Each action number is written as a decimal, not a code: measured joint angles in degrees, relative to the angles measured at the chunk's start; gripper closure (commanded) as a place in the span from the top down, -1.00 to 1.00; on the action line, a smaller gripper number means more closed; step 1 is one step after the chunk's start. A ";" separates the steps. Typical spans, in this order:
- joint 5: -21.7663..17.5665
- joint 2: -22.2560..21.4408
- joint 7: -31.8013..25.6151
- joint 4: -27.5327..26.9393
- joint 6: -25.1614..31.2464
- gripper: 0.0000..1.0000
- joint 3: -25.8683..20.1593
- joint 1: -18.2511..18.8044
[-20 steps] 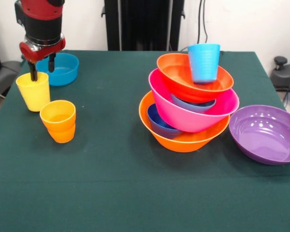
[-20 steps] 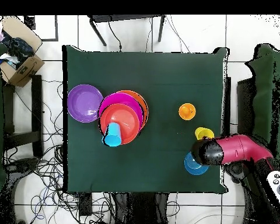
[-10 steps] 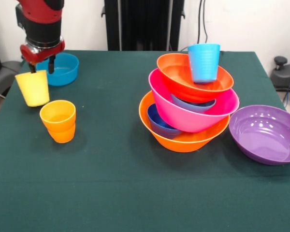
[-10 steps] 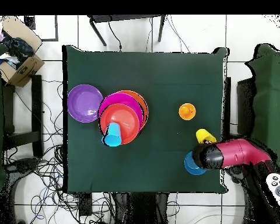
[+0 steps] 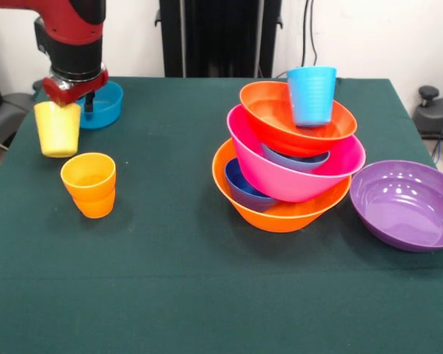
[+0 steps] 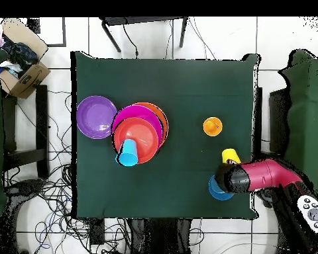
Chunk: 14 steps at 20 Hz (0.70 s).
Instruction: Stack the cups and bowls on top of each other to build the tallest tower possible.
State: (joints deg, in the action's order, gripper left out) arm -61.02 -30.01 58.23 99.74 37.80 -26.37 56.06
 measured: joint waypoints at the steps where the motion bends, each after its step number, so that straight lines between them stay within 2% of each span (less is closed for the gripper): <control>1: 0.00 -0.01 0.00 0.00 -0.18 1.00 0.00 0.00; 3: 0.00 -0.07 0.00 0.00 -0.69 1.00 0.00 0.00; 4: 0.01 -0.40 0.00 0.00 -1.71 -1.00 -0.02 -0.04; 14: 1.63 -3.59 0.00 0.12 -4.02 -1.00 -0.56 0.17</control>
State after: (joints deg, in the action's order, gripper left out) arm -59.39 -33.60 58.23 99.86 33.77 -26.93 56.22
